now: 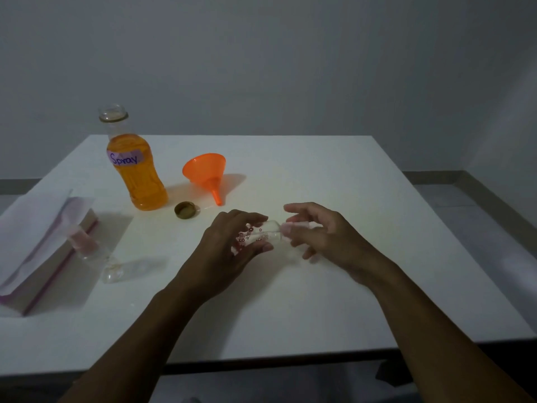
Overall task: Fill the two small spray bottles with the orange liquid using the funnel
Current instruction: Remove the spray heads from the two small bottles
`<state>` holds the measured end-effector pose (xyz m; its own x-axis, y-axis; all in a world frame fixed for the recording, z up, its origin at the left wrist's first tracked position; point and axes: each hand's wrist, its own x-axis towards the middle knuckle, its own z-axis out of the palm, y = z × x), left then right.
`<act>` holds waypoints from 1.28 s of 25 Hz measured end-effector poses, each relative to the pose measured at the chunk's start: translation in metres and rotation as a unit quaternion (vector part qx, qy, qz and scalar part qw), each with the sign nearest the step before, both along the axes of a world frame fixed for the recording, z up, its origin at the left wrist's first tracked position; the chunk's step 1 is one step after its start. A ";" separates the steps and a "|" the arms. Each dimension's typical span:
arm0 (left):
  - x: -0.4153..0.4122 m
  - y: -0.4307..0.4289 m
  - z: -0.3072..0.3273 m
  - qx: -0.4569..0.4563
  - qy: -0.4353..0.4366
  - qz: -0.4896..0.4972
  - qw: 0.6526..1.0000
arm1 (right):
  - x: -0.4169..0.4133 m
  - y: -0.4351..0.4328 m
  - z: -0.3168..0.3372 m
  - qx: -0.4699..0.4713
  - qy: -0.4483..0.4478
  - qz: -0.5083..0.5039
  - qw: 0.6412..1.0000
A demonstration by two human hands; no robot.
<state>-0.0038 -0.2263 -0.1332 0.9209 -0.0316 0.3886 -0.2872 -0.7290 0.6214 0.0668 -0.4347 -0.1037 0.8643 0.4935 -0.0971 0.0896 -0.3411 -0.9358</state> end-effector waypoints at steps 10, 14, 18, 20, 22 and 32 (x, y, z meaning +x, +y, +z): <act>-0.001 -0.005 0.004 -0.025 -0.038 -0.007 0.999 | 0.002 -0.008 0.003 -0.021 -0.240 0.020 0.970; -0.002 -0.006 0.008 -0.075 -0.026 0.011 0.997 | 0.005 -0.025 0.004 -0.044 -0.410 0.012 0.911; -0.007 -0.015 0.013 -0.142 0.003 0.021 0.990 | 0.008 -0.056 0.006 -0.073 -0.443 -0.027 0.893; -0.010 -0.031 0.015 -0.223 0.027 0.009 0.974 | 0.007 -0.074 0.010 -0.062 -0.427 -0.059 0.900; -0.008 -0.054 0.018 -0.287 0.042 -0.011 0.957 | 0.009 -0.092 0.015 -0.038 -0.385 -0.107 0.916; 0.060 -0.165 0.003 -0.243 0.063 -0.096 0.963 | 0.050 -0.157 -0.041 -0.052 -0.242 -0.299 0.922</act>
